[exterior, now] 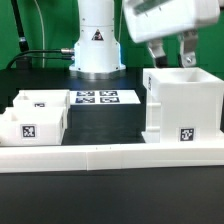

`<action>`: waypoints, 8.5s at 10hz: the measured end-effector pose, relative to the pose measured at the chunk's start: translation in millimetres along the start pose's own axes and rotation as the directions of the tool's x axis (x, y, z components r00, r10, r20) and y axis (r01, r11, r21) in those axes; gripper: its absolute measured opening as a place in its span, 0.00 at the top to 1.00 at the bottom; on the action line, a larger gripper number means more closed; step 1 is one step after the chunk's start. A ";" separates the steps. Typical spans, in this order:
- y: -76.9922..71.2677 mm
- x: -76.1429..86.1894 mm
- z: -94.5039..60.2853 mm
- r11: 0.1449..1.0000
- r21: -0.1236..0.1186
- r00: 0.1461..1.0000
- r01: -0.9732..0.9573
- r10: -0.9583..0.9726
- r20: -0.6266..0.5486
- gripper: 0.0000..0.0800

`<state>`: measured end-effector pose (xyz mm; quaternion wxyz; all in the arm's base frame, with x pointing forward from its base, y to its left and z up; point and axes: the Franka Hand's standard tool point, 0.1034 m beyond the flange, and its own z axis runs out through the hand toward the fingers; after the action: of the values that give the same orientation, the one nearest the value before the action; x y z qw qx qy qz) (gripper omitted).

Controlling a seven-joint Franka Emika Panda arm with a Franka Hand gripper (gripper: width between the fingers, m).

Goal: Assemble drawer

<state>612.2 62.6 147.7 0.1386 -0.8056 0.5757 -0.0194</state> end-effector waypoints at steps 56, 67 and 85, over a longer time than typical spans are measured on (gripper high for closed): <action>154.7 108.6 63.8 -0.192 -0.095 -0.165 0.977 -0.958 0.234 0.95; 157.4 102.4 68.1 -0.860 0.133 -0.850 0.493 -0.444 0.282 0.95; 150.5 75.4 88.5 -0.877 0.203 -0.887 0.435 -0.379 0.265 0.95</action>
Offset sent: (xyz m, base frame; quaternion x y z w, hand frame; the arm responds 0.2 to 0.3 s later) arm 0.0000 0.0000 0.0000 0.0000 0.0000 0.0000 1.0000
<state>515.6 -34.9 16.1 -0.0027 -0.7421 -0.6697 0.0295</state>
